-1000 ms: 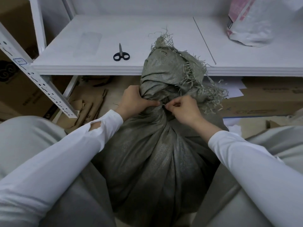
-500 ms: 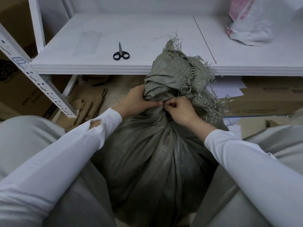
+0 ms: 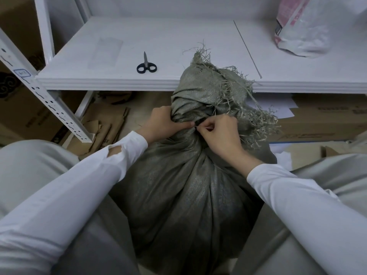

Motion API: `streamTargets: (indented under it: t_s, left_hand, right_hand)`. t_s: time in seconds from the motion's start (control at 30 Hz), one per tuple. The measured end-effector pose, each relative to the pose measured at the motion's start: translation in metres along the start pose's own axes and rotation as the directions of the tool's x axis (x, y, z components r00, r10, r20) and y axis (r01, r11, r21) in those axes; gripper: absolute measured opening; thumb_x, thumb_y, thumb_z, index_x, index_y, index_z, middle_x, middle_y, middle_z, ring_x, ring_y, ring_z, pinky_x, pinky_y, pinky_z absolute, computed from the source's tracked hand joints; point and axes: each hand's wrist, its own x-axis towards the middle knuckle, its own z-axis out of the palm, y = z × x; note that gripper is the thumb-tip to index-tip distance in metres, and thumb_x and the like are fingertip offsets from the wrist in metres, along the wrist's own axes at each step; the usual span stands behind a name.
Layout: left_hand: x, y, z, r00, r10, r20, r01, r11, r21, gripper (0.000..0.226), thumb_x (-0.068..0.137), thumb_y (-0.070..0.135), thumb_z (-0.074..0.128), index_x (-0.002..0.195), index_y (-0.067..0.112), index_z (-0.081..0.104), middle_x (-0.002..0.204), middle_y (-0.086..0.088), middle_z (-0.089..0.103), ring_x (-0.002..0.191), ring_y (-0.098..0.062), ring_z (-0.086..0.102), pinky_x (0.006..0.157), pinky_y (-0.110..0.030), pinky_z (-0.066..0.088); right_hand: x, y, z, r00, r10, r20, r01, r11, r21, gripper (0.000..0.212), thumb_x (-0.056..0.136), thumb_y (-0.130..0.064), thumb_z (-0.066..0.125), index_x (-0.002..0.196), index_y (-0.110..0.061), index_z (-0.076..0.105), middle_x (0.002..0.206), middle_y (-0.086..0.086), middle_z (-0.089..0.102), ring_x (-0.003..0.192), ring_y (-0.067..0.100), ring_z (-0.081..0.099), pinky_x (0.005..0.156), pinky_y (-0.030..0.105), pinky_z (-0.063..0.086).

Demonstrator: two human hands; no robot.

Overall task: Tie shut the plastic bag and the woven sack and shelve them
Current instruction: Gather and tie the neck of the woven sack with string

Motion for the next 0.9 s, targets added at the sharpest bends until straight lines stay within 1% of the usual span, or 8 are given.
streamTargets:
  t_s: [0.1,0.27,0.4,0.5,0.63,0.7,0.8,0.9]
  left_hand:
    - [0.0,0.0,-0.001,1.0,-0.021,0.013,0.021,0.999,0.027,0.051,0.074,0.056,0.072,0.098,0.012,0.066,0.087,0.001,0.061,0.101,-0.021,0.061,0.075,-0.021,0.036]
    - [0.002,-0.004,-0.008,0.992,-0.07,0.103,0.071,0.997,-0.004,0.051,0.066,0.056,0.079,0.092,0.013,0.069,0.087,0.0,0.066,0.087,-0.015,0.06,0.074,-0.024,0.042]
    - [0.006,-0.014,-0.027,0.954,-0.116,0.277,0.204,0.926,-0.317,0.034,0.061,0.015,0.061,0.083,-0.011,0.064,0.077,-0.013,0.06,0.075,-0.022,0.057,0.07,-0.031,0.052]
    - [0.004,-0.023,-0.029,0.955,-0.096,0.28,0.195,0.915,-0.352,0.017,0.079,-0.009,0.056,0.082,-0.001,0.07,0.075,-0.007,0.068,0.069,-0.017,0.063,0.066,-0.024,0.057]
    - [0.0,-0.026,-0.019,0.981,-0.1,0.165,0.145,0.946,-0.289,0.021,0.082,-0.011,0.058,0.077,0.007,0.068,0.053,0.011,0.063,0.051,-0.004,0.059,0.055,-0.019,0.054]
    - [0.0,-0.024,-0.015,0.991,-0.099,0.089,0.117,0.968,-0.222,0.023,0.08,-0.009,0.06,0.069,0.011,0.065,0.057,0.002,0.063,0.055,-0.011,0.06,0.06,-0.024,0.052]
    - [-0.003,-0.019,-0.012,0.999,-0.037,-0.033,0.036,0.999,-0.012,0.016,0.079,0.0,0.059,0.066,0.008,0.063,0.075,-0.013,0.067,0.074,-0.023,0.061,0.065,-0.021,0.038]
    - [-0.005,-0.015,-0.009,0.992,0.062,-0.109,-0.045,0.987,0.154,0.009,0.081,0.005,0.054,0.075,0.003,0.062,0.087,-0.022,0.068,0.087,-0.038,0.061,0.067,-0.03,0.04]
  right_hand:
    - [-0.004,-0.004,-0.002,0.998,-0.052,-0.032,0.052,0.999,0.002,0.006,0.078,-0.021,0.072,0.075,-0.018,0.076,0.073,-0.002,0.074,0.07,0.014,0.067,0.075,0.03,0.053]
    - [-0.006,-0.008,-0.002,0.997,-0.069,-0.036,0.071,0.995,0.065,0.006,0.077,-0.016,0.074,0.072,-0.012,0.074,0.072,0.001,0.073,0.068,0.015,0.066,0.072,0.025,0.049]
    - [-0.003,-0.005,0.004,1.0,0.013,0.001,-0.013,0.985,0.171,0.006,0.08,-0.014,0.073,0.076,-0.011,0.076,0.07,-0.001,0.072,0.071,0.014,0.069,0.08,0.032,0.055]
    - [-0.001,-0.004,0.007,0.998,0.06,0.022,-0.063,0.973,0.221,0.009,0.082,-0.013,0.071,0.074,-0.013,0.075,0.065,-0.001,0.07,0.069,0.015,0.07,0.082,0.037,0.056]
    - [0.0,-0.005,0.011,0.998,0.064,0.012,-0.065,0.971,0.231,0.011,0.083,-0.015,0.07,0.073,-0.013,0.075,0.064,0.002,0.071,0.067,0.014,0.068,0.079,0.036,0.055]
    - [0.0,-0.005,0.012,0.999,0.047,-0.014,-0.042,0.974,0.224,0.009,0.082,-0.017,0.072,0.075,-0.012,0.076,0.065,-0.001,0.071,0.067,0.013,0.068,0.081,0.032,0.054]
    - [-0.003,-0.005,0.01,0.996,-0.058,-0.068,0.067,0.989,0.133,0.01,0.08,-0.021,0.075,0.076,-0.011,0.075,0.071,-0.005,0.07,0.065,0.011,0.064,0.075,0.013,0.045]
    - [-0.006,-0.002,0.012,0.949,-0.301,-0.092,0.301,0.954,-0.02,0.01,0.077,-0.016,0.077,0.073,-0.009,0.071,0.074,0.004,0.07,0.066,0.019,0.064,0.067,0.025,0.047]
